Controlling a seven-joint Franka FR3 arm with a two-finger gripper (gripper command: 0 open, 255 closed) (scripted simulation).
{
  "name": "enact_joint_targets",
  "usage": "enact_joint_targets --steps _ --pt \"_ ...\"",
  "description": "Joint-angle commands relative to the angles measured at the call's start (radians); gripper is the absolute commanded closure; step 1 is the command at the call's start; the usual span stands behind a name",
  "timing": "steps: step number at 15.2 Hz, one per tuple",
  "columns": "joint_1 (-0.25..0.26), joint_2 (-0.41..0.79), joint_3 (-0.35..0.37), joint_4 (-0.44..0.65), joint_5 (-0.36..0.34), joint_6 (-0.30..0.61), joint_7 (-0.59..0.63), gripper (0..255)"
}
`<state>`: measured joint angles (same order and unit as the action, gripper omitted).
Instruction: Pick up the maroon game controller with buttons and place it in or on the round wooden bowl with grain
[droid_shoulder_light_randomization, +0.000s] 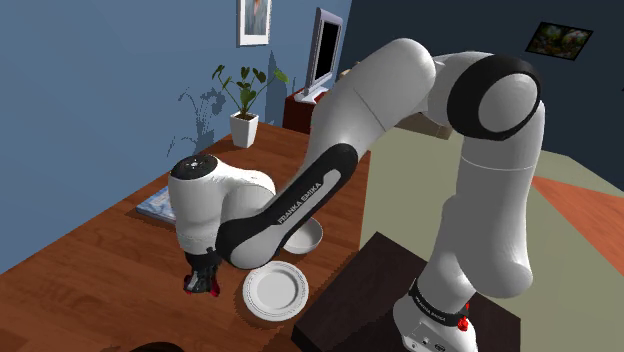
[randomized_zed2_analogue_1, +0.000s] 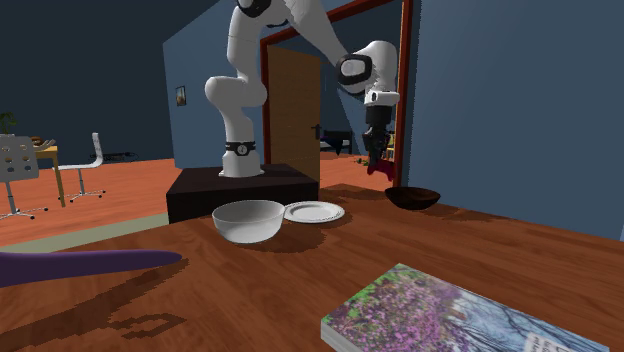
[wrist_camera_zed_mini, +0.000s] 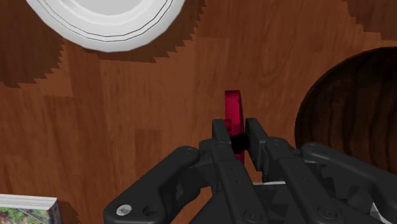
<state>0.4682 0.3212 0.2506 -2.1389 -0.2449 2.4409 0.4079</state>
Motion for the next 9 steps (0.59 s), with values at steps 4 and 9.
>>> enact_joint_targets --steps 4,9 --pt "0.088 0.065 0.023 0.109 -0.020 -0.058 0.112 255" --pt "0.178 0.146 0.040 0.245 -0.038 -0.128 0.210 255"
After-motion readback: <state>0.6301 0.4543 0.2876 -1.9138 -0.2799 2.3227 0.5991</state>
